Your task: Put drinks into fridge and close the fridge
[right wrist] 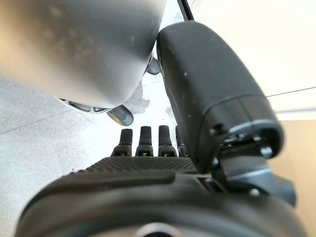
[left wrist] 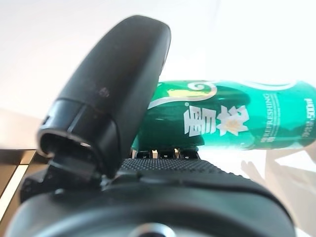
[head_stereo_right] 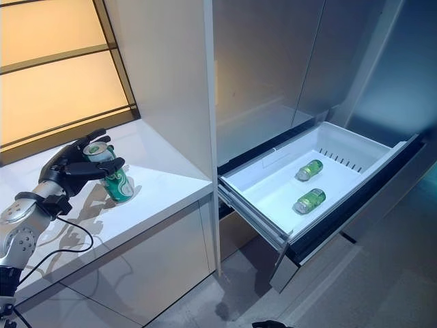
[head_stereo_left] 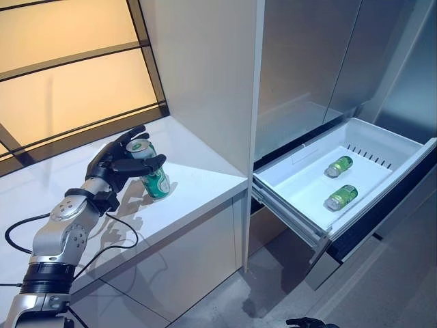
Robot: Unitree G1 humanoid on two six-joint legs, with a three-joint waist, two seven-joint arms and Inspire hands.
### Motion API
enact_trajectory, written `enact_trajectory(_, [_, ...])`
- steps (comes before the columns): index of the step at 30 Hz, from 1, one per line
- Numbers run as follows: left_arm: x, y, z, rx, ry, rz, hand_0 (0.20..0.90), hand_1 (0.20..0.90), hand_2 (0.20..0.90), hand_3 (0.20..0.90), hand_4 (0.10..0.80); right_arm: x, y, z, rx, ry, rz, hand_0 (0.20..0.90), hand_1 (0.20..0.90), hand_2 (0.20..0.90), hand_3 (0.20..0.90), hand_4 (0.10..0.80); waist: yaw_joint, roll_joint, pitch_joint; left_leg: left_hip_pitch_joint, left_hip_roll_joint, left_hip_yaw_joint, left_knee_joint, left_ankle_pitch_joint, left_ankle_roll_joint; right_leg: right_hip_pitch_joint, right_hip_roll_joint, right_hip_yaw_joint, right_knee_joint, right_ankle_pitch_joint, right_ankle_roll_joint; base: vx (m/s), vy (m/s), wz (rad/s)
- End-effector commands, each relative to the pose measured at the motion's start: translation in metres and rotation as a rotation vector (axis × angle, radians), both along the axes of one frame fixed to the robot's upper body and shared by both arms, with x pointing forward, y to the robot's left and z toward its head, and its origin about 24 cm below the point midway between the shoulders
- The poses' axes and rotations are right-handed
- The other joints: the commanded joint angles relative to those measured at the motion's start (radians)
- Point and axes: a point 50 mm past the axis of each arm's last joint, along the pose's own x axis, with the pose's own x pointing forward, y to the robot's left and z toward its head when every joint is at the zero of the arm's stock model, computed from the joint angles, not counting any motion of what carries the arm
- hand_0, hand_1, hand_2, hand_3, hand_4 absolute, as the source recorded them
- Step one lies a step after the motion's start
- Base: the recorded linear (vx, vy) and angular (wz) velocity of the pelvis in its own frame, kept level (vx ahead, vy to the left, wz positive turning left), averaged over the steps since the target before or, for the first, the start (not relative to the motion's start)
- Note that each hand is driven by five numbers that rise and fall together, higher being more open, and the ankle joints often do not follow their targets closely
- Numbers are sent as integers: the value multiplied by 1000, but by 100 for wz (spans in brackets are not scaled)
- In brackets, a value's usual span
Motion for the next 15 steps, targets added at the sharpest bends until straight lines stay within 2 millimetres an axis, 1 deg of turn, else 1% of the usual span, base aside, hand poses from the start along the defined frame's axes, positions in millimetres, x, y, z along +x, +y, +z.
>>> enact_trajectory(1, [17, 1, 72, 37, -289, 9, 900, 900, 900, 900, 800, -6, -9, 0, -33, 52, 47, 900, 900, 900, 900, 800, -10, -8, -19, 10, -42, 124, 14, -52, 18, -22, -1, 103, 95, -78, 24, 0, 0, 0])
enact_trajectory(11, [21, -1, 64, 65, -250, 16, 900, 900, 900, 900, 800, -7, -9, 0, -32, 49, 40, 900, 900, 900, 900, 800, -21, -10, -17, 15, -42, 131, 14, -56, 22, -22, 1, 112, 96, -76, 25, 1, 0, 0])
enact_trajectory(15, [21, 1, 61, 50, -246, 22, 900, 900, 900, 900, 800, -7, -9, 0, -34, 49, 41, 900, 900, 900, 900, 800, -25, -11, -17, 16, -42, 134, 13, -57, 23, -24, 2, 116, 96, -75, 25, 10, -1, -7])
